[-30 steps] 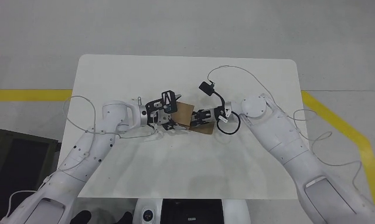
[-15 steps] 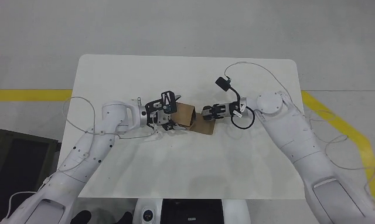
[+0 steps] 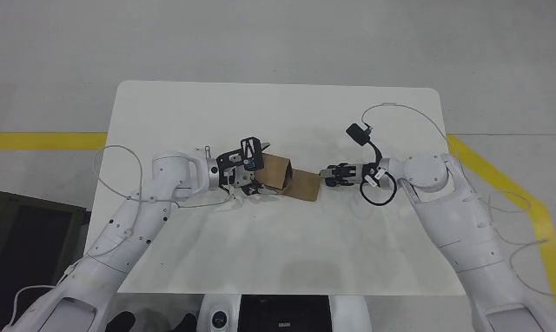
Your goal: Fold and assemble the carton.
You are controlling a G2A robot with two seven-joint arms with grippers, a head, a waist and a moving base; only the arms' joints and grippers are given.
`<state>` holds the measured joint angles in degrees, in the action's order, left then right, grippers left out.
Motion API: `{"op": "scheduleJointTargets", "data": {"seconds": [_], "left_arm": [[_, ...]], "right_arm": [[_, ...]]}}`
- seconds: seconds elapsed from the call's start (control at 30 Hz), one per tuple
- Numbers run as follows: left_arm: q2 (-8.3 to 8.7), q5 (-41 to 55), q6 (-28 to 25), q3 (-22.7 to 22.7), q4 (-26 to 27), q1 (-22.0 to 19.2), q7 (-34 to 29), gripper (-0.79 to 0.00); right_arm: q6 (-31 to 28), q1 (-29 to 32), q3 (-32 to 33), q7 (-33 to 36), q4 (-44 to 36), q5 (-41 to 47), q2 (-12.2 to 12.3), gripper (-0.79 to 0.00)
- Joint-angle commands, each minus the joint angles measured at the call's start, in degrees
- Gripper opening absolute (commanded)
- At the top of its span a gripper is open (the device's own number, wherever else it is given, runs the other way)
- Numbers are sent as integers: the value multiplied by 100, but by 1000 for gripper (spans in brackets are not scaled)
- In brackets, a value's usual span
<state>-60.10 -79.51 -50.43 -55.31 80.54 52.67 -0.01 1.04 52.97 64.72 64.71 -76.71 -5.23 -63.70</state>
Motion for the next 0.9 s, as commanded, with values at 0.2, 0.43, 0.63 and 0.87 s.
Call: {"op": "scheduleJointTargets", "data": {"seconds": [0.2, 0.43, 0.63, 0.87], "left_arm": [[7, -22, 12, -51, 44, 40, -5, 0], [10, -38, 18, -84, 57, 65, -14, 0], [11, -53, 14, -103, 69, 84, -23, 0], [10, -82, 28, -120, 92, 103, -40, 0]], "right_arm": [[124, 78, -165, 168, -135, -38, 9, -603], [86, -84, -522, 226, 90, 52, -70, -570], [-244, -228, -697, 277, 246, 444, -145, -582], [-607, -303, -716, 423, 227, 869, -171, -591]]}}
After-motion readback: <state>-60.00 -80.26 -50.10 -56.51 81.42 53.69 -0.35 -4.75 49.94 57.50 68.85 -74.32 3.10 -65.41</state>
